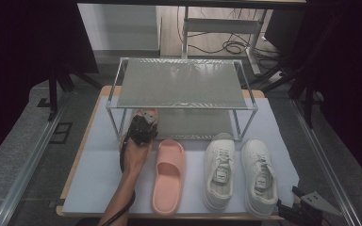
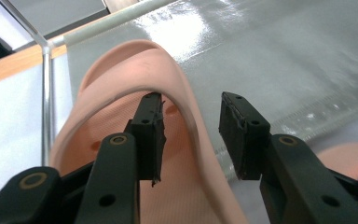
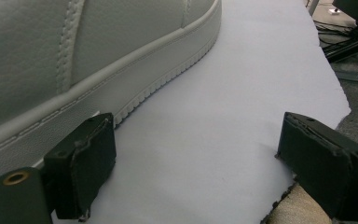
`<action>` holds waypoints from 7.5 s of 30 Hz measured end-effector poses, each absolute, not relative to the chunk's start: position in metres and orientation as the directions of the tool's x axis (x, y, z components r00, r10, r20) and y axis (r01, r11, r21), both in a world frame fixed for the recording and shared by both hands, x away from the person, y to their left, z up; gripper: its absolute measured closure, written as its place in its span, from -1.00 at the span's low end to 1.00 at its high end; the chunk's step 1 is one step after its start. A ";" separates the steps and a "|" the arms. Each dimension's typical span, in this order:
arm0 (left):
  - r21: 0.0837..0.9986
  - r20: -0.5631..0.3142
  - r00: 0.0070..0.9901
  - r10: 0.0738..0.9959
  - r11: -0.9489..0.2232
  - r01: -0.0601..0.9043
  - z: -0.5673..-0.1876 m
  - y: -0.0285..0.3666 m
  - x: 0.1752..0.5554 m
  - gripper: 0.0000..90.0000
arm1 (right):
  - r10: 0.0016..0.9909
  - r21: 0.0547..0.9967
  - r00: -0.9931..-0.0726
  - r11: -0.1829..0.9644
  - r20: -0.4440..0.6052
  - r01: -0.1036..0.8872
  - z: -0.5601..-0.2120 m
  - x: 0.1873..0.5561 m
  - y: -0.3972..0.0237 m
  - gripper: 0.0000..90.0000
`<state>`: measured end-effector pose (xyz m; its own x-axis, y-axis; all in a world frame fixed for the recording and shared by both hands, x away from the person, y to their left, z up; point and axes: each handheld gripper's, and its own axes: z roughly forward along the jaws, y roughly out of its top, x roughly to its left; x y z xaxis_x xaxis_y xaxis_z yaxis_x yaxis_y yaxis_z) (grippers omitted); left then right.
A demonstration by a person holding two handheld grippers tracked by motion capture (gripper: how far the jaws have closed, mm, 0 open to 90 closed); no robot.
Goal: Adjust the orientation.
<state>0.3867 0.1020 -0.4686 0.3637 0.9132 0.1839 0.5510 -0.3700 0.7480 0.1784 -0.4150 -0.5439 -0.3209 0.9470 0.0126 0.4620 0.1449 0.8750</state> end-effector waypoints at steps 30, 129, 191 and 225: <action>0.801 -0.005 0.505 0.863 -0.298 0.518 -0.450 0.149 0.315 0.47 | 0.948 0.875 -0.318 0.141 0.015 0.462 -0.544 0.178 -0.415 -0.74; 0.700 -0.012 0.408 0.913 -0.283 0.656 -0.506 0.146 0.368 0.99 | 0.948 0.877 -0.319 0.141 0.014 0.459 -0.544 0.178 -0.415 -0.74; 0.743 -0.140 0.534 0.834 -0.268 0.613 -0.484 0.160 0.271 -0.09 | 0.948 0.878 -0.319 0.142 0.013 0.457 -0.545 0.178 -0.415 -0.74; 0.745 -0.171 0.614 0.771 -0.306 0.593 -0.488 0.118 0.255 -0.12 | 0.947 0.878 -0.319 0.142 0.013 0.457 -0.545 0.178 -0.415 -0.74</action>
<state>0.2553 0.1179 -0.4876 0.6136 0.7708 -0.1712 0.5928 -0.3065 0.7448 0.1778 -0.4151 -0.5447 -0.3195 0.9475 0.0134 0.4565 0.1415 0.8784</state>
